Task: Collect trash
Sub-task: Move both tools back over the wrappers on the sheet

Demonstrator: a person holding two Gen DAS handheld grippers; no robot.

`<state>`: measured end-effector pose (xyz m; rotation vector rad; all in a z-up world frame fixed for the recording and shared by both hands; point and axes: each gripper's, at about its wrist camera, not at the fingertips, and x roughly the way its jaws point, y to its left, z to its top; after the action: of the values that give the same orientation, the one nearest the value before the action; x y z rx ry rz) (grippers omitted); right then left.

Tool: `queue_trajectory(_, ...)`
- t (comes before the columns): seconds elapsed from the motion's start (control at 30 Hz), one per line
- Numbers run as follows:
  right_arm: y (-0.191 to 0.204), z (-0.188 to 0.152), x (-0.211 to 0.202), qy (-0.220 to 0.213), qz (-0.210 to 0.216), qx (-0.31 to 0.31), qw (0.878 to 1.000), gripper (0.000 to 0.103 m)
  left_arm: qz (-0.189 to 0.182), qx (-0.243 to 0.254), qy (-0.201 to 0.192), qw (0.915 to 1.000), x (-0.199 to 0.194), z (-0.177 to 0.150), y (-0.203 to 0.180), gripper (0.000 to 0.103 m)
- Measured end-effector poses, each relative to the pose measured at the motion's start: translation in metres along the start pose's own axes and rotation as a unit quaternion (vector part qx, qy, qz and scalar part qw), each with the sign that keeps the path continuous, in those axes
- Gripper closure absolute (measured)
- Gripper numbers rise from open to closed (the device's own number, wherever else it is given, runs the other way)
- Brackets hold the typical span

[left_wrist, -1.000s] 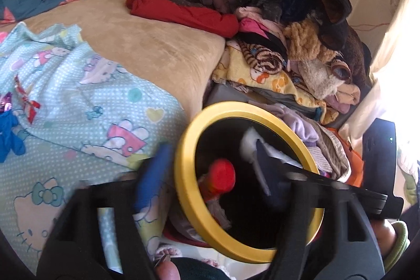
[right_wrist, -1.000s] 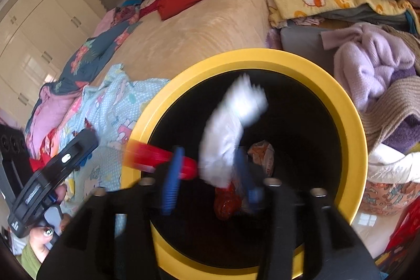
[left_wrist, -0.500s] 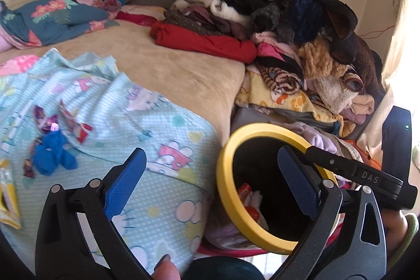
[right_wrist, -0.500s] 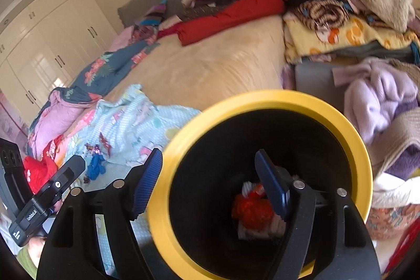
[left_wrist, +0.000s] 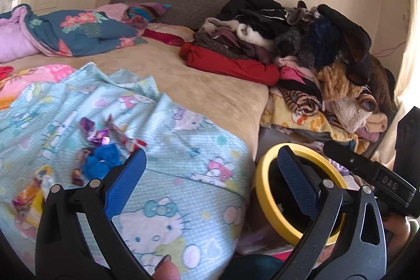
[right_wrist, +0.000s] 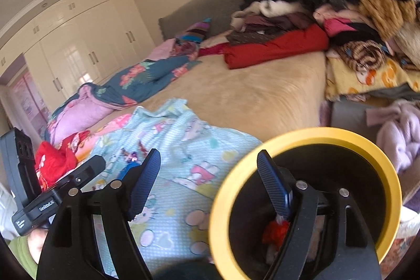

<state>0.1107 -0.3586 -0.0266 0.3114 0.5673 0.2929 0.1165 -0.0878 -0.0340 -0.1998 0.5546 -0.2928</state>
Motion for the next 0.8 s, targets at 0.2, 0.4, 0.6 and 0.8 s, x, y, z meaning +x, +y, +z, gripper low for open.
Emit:
queue_trajectory(0.2,0.026,-0.004,0.008,-0.002,0.014,-0.030,0.999,0.029,0.022,-0.013,-0.012,0.9996,-0.010,0.004,0.024,0.011)
queue_trajectory(0.4,0.047,-0.008,0.016,0.007,0.024,-0.058,0.998,0.029,0.046,-0.021,-0.024,0.9984,-0.023,0.008,0.050,0.011)
queue_trajectory(0.6,0.067,-0.015,0.027,0.023,0.035,-0.086,0.995,0.027,0.063,-0.035,-0.028,0.9970,-0.034,0.008,0.073,0.011)
queue_trajectory(0.8,0.092,-0.019,0.041,0.040,0.048,-0.111,0.992,0.027,0.078,-0.048,-0.027,0.9954,-0.042,0.005,0.097,0.011)
